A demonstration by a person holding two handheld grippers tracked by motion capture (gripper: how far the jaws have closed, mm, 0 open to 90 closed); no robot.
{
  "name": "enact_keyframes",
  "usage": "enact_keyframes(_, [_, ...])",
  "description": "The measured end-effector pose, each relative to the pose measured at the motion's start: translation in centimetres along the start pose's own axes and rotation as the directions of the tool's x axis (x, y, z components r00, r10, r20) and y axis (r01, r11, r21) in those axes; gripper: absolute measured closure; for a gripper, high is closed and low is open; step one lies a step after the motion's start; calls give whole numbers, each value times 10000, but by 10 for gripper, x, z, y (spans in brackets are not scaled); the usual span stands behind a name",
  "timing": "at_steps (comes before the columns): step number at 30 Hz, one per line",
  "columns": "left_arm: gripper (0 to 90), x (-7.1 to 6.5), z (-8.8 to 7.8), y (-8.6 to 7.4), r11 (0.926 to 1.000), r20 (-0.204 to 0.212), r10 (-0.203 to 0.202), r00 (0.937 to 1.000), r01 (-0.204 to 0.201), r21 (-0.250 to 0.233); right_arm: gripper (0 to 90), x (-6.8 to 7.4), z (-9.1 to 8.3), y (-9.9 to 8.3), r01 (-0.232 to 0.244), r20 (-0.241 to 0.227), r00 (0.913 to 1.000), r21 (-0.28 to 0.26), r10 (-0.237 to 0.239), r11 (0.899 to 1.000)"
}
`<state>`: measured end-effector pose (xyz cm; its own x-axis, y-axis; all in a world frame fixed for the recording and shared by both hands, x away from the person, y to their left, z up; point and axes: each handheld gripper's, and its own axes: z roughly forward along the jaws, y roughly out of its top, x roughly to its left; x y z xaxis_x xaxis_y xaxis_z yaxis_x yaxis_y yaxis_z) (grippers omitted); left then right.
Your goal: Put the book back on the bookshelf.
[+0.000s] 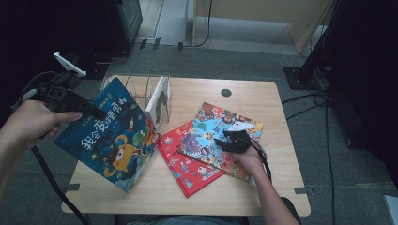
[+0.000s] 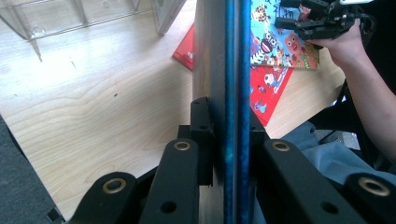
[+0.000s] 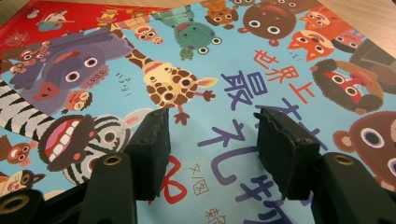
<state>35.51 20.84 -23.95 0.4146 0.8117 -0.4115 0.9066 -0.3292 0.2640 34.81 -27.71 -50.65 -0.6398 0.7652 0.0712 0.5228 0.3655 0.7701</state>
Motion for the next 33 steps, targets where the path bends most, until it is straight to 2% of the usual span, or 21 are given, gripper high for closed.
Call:
enact_keyframes(3, [824,5,-1,-1,9999,-53,-158,9999,157,-39,444,0,0,0,-16,6,10000,10,16,10000])
enact_keyframes(7, [821,12,-2,-2,9999,-29,-132,9999,132,-84,445,0,0,0,0,14,10000,-11,0,10000])
enact_keyframes(13, [825,24,-6,-4,9979,87,-566,9984,568,-319,445,0,0,0,-26,2,10000,11,26,10000])
enact_keyframes(19, [820,34,-7,-3,9974,-1,-665,9978,665,-294,445,0,0,0,-27,5,10000,25,27,10000])
enact_keyframes(26, [821,50,-9,-5,9936,-57,-1031,9947,1027,-473,445,0,0,0,-26,2,10000,20,26,10000])
enact_keyframes(33, [825,67,-15,-4,9869,-160,-1537,9880,1527,-513,446,0,0,0,-51,16,10000,13,51,10000])
